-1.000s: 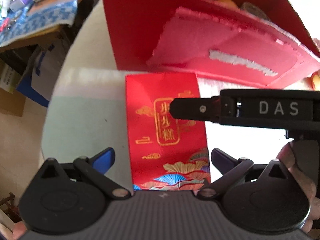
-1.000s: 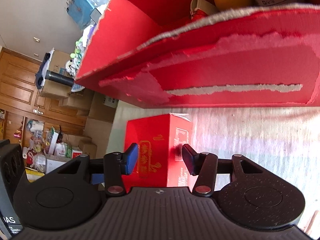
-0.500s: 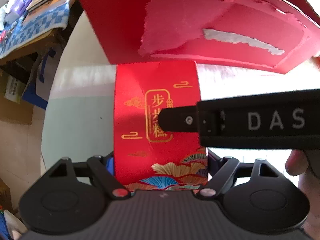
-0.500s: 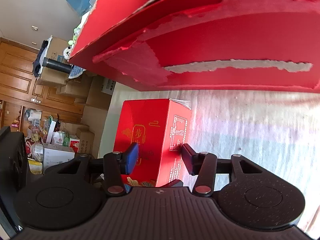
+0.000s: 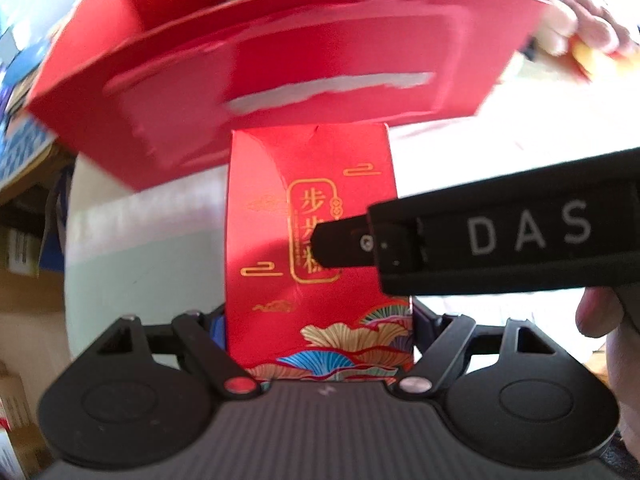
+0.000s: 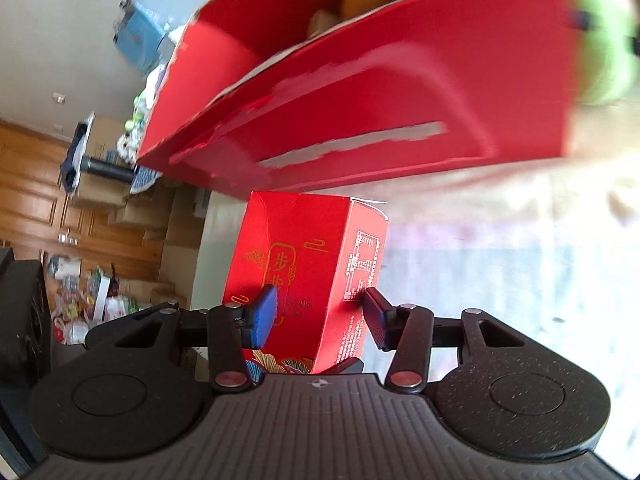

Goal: Organize objects
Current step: 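Close the right gripper on the red gift box, then lift the gift box with the right gripper over the red box opening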

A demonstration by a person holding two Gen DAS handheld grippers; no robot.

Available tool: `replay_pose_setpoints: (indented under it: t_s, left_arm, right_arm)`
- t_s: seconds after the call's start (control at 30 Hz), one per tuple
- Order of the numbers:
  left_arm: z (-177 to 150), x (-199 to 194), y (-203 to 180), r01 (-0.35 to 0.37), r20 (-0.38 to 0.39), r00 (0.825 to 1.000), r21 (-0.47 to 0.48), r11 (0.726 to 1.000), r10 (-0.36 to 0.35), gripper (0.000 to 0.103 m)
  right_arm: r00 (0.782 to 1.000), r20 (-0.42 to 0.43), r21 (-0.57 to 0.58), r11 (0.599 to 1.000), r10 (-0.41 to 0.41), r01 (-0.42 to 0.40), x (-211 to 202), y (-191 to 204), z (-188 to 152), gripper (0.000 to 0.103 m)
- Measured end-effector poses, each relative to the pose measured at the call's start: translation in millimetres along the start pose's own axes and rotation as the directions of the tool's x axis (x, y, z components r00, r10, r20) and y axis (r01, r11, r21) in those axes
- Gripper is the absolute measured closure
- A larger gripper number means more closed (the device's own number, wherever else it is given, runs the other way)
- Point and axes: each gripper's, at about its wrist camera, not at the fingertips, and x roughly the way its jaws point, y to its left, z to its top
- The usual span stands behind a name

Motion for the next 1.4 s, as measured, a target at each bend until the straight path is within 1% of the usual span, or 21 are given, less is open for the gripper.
replay_pose_setpoints:
  t_s: [0.13, 0.33, 0.4, 0.6, 0.67, 0.8, 0.87, 0.9, 0.97, 1.1, 1.23, 1.27, 1.4]
  left_arm:
    - [10, -8, -37, -0.003, 0.023, 1.000, 0.089, 0.996, 0.001, 0.023]
    - [26, -25, -92, -0.005, 0.079, 0.997, 0.219, 0.976, -0.013, 0.023]
    - [29, -32, -106, -0.004, 0.098, 0.995, 0.246, 0.969, -0.021, 0.023]
    - [39, -59, -139, -0.019, 0.171, 0.985, 0.292, 0.956, -0.033, 0.023]
    - [41, -70, -145, -0.007, 0.186, 0.981, 0.288, 0.957, -0.049, 0.023]
    - [50, -94, -164, -0.038, 0.274, 0.961, 0.282, 0.959, -0.043, 0.023]
    - [55, -105, -159, -0.036, 0.297, 0.954, 0.271, 0.962, -0.048, 0.023]
    - [45, -108, -164, -0.036, 0.308, 0.950, 0.264, 0.964, -0.049, 0.023]
    - [50, -118, -162, -0.041, 0.336, 0.941, 0.251, 0.967, -0.047, 0.023]
    - [64, -120, -140, -0.072, 0.381, 0.924, 0.235, 0.969, -0.024, 0.023]
    - [87, -120, -106, -0.091, 0.409, 0.913, 0.195, 0.977, 0.004, 0.023]
    - [94, -121, -98, -0.100, 0.413, 0.911, 0.201, 0.975, 0.008, 0.023]
    - [111, -114, -57, -0.124, 0.416, 0.908, 0.150, 0.981, 0.051, 0.023]
  right_arm:
    - [0.998, 0.055, 0.042, 0.999, -0.019, 0.017, -28, -19, -6, 0.052]
    - [0.989, 0.141, 0.109, 0.994, -0.039, 0.024, -70, -45, -10, 0.051]
    - [0.984, 0.172, 0.125, 0.992, -0.045, 0.023, -86, -54, -12, 0.051]
    - [0.966, 0.253, 0.113, 0.993, -0.053, 0.025, -118, -58, -10, 0.051]
    - [0.959, 0.276, 0.096, 0.995, -0.059, 0.034, -128, -56, -8, 0.051]
    - [0.939, 0.340, 0.041, 0.999, -0.046, 0.034, -148, -49, -3, 0.051]
    - [0.931, 0.364, 0.013, 0.999, -0.043, 0.041, -158, -46, 0, 0.051]
    - [0.926, 0.374, -0.005, 0.999, -0.043, 0.049, -161, -43, 2, 0.051]
    - [0.916, 0.400, -0.038, 0.997, -0.041, 0.061, -165, -35, 7, 0.051]
    - [0.904, 0.428, -0.075, 0.996, -0.017, 0.054, -169, -26, 26, 0.051]
    - [0.903, 0.430, -0.114, 0.992, 0.008, 0.046, -157, -5, 50, 0.051]
    - [0.904, 0.428, -0.124, 0.991, 0.014, 0.043, -151, 1, 56, 0.051]
    - [0.914, 0.404, -0.183, 0.982, 0.040, 0.038, -125, 27, 82, 0.051]
